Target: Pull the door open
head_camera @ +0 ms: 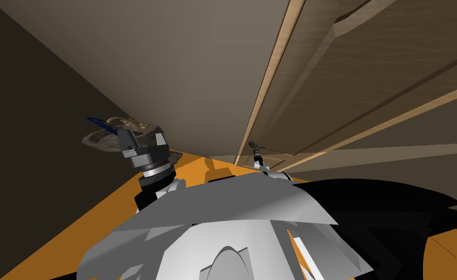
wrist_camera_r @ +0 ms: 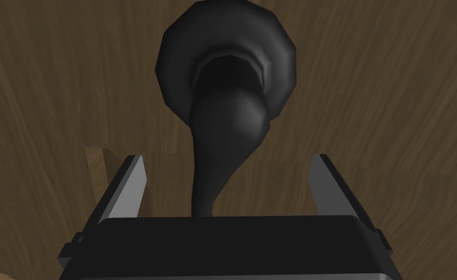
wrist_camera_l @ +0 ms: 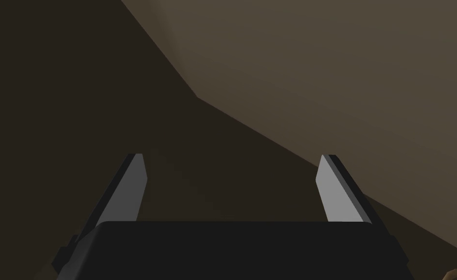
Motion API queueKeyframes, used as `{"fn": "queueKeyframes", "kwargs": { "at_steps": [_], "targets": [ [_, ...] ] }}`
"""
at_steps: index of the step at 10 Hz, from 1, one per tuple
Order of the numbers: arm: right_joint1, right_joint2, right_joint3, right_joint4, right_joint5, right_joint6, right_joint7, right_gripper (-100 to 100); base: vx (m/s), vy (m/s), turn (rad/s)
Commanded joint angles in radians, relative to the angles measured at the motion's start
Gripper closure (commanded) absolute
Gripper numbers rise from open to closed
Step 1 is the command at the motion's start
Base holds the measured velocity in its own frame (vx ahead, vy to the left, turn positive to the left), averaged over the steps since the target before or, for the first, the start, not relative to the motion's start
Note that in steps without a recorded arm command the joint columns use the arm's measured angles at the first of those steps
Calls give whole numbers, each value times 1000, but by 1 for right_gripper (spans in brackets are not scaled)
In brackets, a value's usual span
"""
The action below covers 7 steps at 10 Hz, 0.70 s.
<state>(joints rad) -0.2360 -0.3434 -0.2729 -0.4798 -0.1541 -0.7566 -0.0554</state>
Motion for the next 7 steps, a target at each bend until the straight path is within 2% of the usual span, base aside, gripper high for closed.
{"fn": "queueKeyframes", "kwargs": {
  "at_steps": [1,2,7],
  "targets": [
    [0,0,0,0,0,0,0,-100,83,-50,17],
    [0,0,0,0,0,0,0,100,-12,6,-10],
    [0,0,0,0,0,0,0,100,-16,8,-3]
  ]
}}
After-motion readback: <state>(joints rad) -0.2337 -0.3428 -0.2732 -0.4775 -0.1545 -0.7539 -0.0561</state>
